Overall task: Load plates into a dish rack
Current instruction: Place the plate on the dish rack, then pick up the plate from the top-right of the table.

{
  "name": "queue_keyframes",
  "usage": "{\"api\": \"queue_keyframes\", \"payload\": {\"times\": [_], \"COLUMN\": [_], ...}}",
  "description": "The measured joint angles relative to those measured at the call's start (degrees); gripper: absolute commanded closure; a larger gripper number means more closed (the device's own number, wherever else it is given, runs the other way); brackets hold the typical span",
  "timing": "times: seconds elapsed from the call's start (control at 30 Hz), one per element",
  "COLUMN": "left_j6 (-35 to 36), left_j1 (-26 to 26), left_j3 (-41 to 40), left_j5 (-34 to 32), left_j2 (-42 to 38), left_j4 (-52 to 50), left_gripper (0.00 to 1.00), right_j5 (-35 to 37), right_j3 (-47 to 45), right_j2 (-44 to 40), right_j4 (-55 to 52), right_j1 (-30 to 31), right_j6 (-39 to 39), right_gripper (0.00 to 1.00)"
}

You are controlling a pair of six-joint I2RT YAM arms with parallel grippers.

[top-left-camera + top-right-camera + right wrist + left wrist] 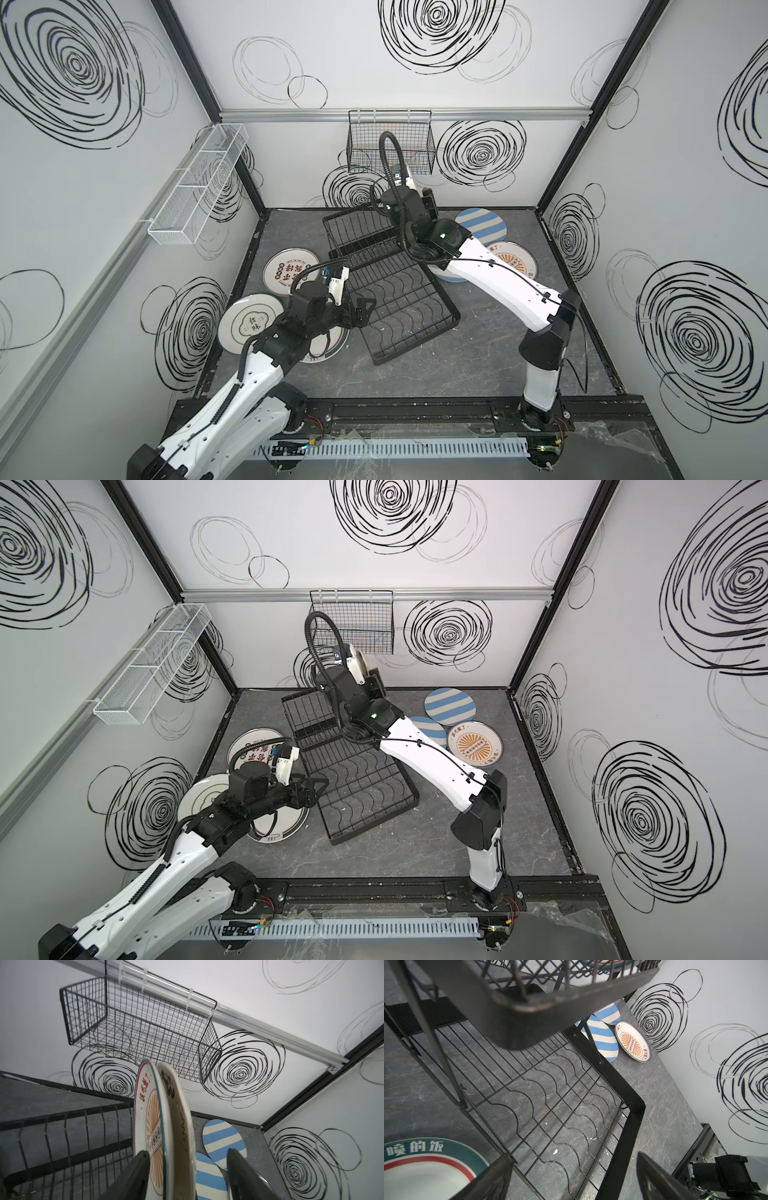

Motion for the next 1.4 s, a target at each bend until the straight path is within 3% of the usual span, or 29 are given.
{"api": "queue_keyframes", "payload": {"times": [0.27,0.43,0.6,0.83,1.07,1.23,1.4], "left_j6": [1.2,1.4,1.1,0.5,0.2,-1.7,-2.2], "left_j1": [-1.8,-8.2,-15.7,-19.5,-18.5,-11.1,-4.1], "left_j3": [3.8,5.2,5.5,5.1,2.9,-1.5,-3.4], "left_j5": [-2.2,-5.2,-7.5,-7.4,-6.7,-2.3,0.7], "left_j2": [0.6,2.9,6.9,11.1,12.5,11.6,11.0], "left_j4": [-2.1,-2.7,-1.6,3.7,7.2,10.8,11.2], "left_gripper": [0.04,0.04,0.04,0.04,0.04,0.04,0.04], "right_j5": [-10.8,-18.1,-26.3,-43.1,-58.6,-63.9,-70.6], "right_j3": [-5.0,-19.7,-36.2,-61.8,-81.4,-86.1,-88.5], "right_j2": [-13.5,-27.8,-39.4,-46.0,-46.0,-45.3,-38.0], "right_j4": [1.9,5.2,6.3,11.0,18.8,24.9,31.5], "right_j1": [-4.6,-13.9,-27.1,-41.2,-57.9,-67.7,-75.4], "right_j6": [3.7,8.9,15.6,23.6,31.4,34.1,36.6], "right_gripper": [0.23,0.24,0.24,0.24,0.26,0.28,0.38]}}
